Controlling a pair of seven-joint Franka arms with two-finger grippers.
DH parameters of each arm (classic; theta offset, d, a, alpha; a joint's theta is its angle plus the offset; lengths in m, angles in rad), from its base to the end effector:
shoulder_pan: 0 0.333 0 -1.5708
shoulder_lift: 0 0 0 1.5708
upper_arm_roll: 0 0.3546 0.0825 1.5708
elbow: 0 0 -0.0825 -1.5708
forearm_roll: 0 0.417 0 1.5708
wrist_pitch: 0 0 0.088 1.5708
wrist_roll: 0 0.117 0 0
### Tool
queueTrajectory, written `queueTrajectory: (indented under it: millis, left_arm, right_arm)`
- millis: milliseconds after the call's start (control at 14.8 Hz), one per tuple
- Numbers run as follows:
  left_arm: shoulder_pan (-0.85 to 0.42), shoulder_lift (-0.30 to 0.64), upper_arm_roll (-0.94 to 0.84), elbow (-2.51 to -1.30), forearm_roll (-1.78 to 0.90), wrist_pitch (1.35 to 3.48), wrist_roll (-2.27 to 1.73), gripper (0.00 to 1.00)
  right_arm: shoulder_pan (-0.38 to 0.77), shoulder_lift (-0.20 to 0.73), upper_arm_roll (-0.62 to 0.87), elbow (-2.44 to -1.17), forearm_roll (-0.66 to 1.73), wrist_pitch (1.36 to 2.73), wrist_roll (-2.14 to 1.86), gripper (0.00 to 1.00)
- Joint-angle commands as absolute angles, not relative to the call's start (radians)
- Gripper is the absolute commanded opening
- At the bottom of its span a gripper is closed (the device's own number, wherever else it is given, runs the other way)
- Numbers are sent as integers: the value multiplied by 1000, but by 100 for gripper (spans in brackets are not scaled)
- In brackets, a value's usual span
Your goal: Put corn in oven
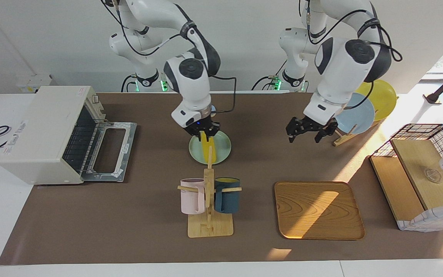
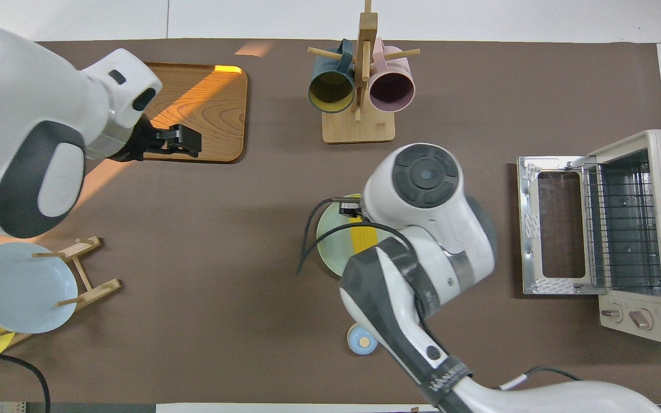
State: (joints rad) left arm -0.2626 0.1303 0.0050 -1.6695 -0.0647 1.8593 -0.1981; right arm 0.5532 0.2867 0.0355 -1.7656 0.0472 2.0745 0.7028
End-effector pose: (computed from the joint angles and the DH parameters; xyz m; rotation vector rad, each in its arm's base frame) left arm 0.6247 -0.1706 0.5482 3.0664 -0.0659 0.0675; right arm 0.5631 0.3772 0.4150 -3.0795 0.2128 0.0205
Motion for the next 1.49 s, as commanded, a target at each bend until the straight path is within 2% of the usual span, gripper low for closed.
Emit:
queueTrajectory:
  millis: [0, 68, 203, 474, 1084, 1151, 1219, 1287, 1422]
  left_arm:
    - [-181, 72, -11, -1669, -32, 1777, -118, 100]
    - [-157, 51, -11, -1669, -32, 1747, -107, 100]
    - [-150, 5, -9, -1669, -28, 1672, -106, 100]
    - [-158, -52, -11, -1677, -26, 1566, -104, 100]
    - [-198, -18, 28, -1681, -28, 1624, -51, 100]
    - [-198, -15, 28, -1677, -29, 1629, -51, 100]
    - [-196, -3, 28, -1671, -29, 1637, -51, 100]
    - [-196, 0, 28, -1671, -29, 1649, -51, 100]
    - [-196, 2, 28, -1672, -28, 1654, -51, 100]
  right_arm:
    - [644, 478, 34, -1575, -1, 2074, 857, 32]
    - [661, 483, 34, -1592, -2, 2103, 880, 34]
    - [678, 468, 34, -1708, -2, 2196, 907, 36]
    - [692, 454, 34, -1735, -2, 2192, 907, 37]
    - [690, 437, 34, -1802, -8, 2227, 894, 38]
    - [690, 434, 34, -1818, -8, 2238, 894, 29]
    - [690, 430, 34, -1833, -8, 2253, 894, 11]
    - [690, 428, 34, -1844, -8, 2263, 893, 0]
    - [689, 428, 31, -1830, -32, 2226, 853, 0]
